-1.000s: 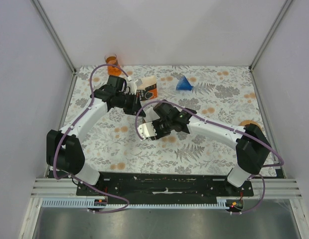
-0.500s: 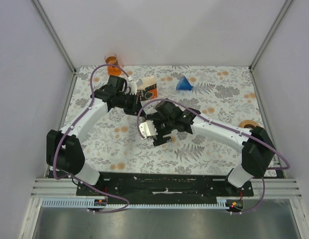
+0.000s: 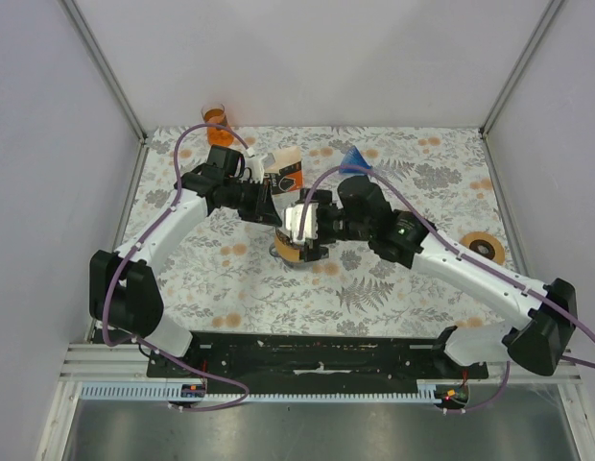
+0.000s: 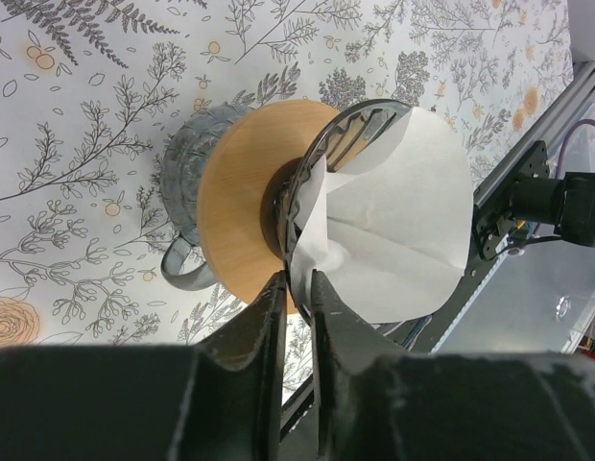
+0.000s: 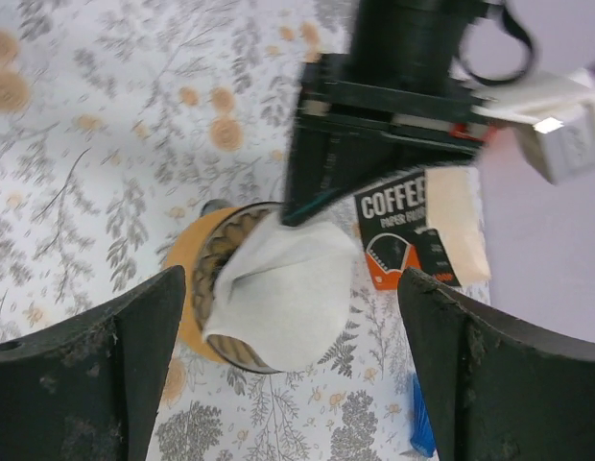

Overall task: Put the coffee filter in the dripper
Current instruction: Place the coffee filter in the coffee dripper.

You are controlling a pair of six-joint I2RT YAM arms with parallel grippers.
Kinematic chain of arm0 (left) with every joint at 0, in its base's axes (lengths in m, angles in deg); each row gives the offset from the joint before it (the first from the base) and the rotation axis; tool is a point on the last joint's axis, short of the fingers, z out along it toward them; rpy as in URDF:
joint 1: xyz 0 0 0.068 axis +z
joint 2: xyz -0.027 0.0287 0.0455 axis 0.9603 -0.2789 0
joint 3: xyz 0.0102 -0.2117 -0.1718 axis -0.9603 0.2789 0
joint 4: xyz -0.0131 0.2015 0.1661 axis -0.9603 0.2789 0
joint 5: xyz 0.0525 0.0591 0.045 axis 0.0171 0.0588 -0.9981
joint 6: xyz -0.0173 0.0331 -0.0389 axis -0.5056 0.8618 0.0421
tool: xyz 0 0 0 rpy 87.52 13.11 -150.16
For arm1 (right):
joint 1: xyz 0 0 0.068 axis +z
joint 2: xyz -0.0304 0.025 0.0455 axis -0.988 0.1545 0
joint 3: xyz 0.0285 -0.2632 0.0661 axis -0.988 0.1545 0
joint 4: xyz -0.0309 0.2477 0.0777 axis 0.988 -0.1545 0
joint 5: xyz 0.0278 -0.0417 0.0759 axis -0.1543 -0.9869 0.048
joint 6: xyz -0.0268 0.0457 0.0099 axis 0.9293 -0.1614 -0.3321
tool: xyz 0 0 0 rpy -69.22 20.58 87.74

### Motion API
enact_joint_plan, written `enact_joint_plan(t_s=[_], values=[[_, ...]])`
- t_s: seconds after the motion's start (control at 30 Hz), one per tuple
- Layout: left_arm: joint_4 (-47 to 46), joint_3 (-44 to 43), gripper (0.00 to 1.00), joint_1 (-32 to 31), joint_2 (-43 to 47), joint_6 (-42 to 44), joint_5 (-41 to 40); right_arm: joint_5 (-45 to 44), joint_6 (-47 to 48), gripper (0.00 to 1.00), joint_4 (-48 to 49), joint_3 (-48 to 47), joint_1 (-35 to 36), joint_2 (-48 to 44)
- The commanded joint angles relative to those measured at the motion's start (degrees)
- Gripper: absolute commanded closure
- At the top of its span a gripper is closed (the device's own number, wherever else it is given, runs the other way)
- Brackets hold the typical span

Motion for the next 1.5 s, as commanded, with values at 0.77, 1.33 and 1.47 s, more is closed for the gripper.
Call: enact_joint_plan(t_s=[0.77, 1.33, 1.47], values=[[3.51, -5.14, 0.51, 1.49, 3.45, 4.26, 4.29, -10.94, -43.80, 0.95, -5.48, -14.05, -5.87, 21.84], [-5.80, 4.17, 0.45, 3.34, 4.16, -8.48, 3.24, -22.12, -53.64, 0.99, -13.13, -21.08, -1.57, 34.58], [-8.00, 5.75, 0.48, 3.34, 3.72, -9.63, 2.54, -21.50, -55.14, 0.99, -13.48, -21.69, -1.13, 35.90]])
